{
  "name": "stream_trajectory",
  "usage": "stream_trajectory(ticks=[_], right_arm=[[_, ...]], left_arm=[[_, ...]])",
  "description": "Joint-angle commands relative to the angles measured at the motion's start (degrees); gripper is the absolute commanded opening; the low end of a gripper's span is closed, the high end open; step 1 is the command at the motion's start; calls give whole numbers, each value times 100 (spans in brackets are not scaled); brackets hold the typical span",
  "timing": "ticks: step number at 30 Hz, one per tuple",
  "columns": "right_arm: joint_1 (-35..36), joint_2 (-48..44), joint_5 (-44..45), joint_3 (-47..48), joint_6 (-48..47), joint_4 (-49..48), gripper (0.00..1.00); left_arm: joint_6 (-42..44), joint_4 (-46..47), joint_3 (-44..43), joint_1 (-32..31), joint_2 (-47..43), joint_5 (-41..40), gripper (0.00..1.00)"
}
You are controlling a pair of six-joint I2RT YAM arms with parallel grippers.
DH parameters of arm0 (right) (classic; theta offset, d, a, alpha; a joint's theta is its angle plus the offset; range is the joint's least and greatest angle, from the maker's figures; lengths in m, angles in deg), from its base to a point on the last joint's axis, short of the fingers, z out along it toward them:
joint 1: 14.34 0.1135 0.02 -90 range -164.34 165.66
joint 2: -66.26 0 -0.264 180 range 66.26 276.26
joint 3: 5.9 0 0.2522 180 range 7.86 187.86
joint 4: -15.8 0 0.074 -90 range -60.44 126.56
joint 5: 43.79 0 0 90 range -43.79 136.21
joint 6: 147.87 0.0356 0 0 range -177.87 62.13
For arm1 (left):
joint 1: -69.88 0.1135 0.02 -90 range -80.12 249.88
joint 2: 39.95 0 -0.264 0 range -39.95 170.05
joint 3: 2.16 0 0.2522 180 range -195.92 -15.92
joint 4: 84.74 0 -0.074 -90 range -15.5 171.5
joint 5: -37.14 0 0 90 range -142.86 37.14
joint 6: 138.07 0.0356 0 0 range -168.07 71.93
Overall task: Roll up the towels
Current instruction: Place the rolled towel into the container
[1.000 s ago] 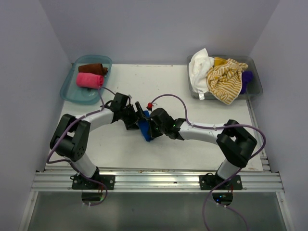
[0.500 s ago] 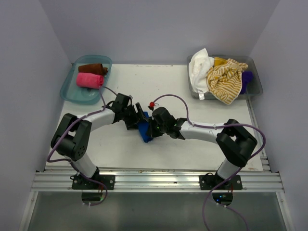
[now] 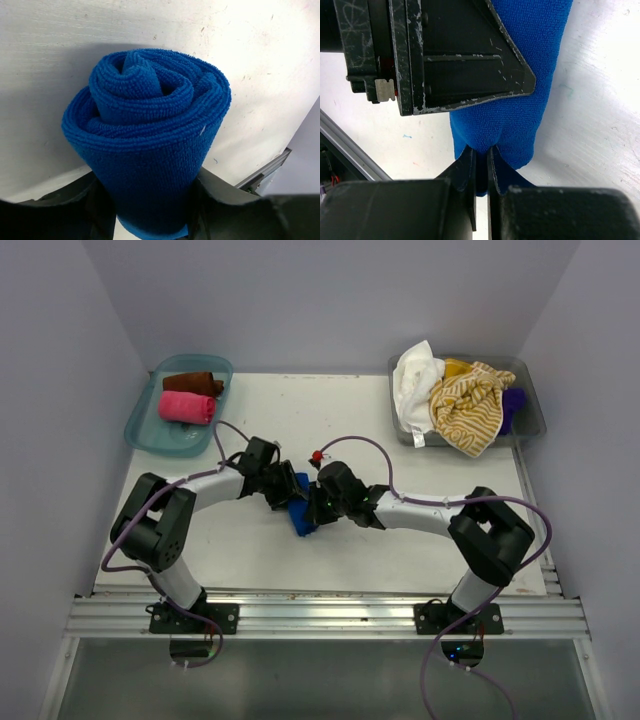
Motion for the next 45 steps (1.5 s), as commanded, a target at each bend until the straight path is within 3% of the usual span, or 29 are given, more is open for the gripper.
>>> stream_trajectory(ticks=[1,3,4,5,7,10,17,23,24,28,33,38,45], right_arm=[[-27,28,-54,6,22,-50,6],[-27,-50,8,49,-13,-32,26],[-27,-112,104,50,-30,177,48],[-27,-191,174,84,-48,249,56],[-62,-551,332,120,-118,573,70],[-88,-1234,762,181,-267,1057,77],[-378,-2554,1782,59,-417,1883,80],[-519,-2855,2021,-126,-382,2157,81],[-519,-2837,1995,-152,-338,2157,81],[-519,-2750,1836,-179,-277,2078,81],[-519,-2583,1696,-100,-347,2043,81],[-528,-2310,1511,-29,-356,2025,81],[-537,-2196,1274,-65,-320,1884,81]], left_arm=[[-15,171,-32,-41,-35,-98,47],[-33,57,-85,-41,-70,-116,41],[-33,4,-164,-32,-88,-124,38],[-33,-109,-199,-15,-114,-116,36],[-33,-198,-287,55,-167,-81,30],[-7,-391,-419,257,-342,25,26],[169,-1197,-1261,1206,-983,456,24],[398,-1955,-2800,2900,-1020,324,24],[372,-1982,-2949,3391,-959,324,24],[-5,-1816,-3521,4273,-651,140,24],[-454,-1262,-3654,4696,-36,-45,24],[-674,-1078,-3751,4749,710,-72,24],[-877,-726,-3601,4802,1063,-563,25]])
